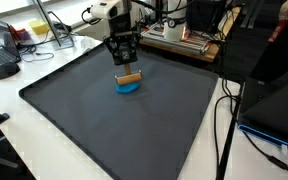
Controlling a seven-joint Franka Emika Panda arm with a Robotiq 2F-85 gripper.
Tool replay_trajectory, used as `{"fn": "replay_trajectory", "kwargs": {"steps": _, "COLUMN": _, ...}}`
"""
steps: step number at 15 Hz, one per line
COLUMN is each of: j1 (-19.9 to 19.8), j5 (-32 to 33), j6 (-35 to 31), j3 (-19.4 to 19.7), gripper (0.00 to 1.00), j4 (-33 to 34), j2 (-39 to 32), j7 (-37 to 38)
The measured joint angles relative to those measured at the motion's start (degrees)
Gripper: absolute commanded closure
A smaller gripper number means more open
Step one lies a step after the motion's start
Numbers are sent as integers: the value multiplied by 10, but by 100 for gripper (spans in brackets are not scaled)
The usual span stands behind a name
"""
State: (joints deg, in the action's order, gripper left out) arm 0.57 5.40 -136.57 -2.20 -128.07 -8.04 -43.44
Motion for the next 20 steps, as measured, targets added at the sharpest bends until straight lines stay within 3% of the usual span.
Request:
{"fn": "replay_trajectory", "kwargs": {"steps": 15, "j1": 0, "j5": -1, "j6": 1, "j3": 0, "gripper": 78, "j4": 0, "j2": -1, "j7": -2}}
{"fn": "replay_trajectory", "kwargs": {"steps": 20, "j1": -41, "j5": -68, "j6": 1, "j3": 5, "gripper": 78, "j4": -11, "j2": 7, "j7": -122}}
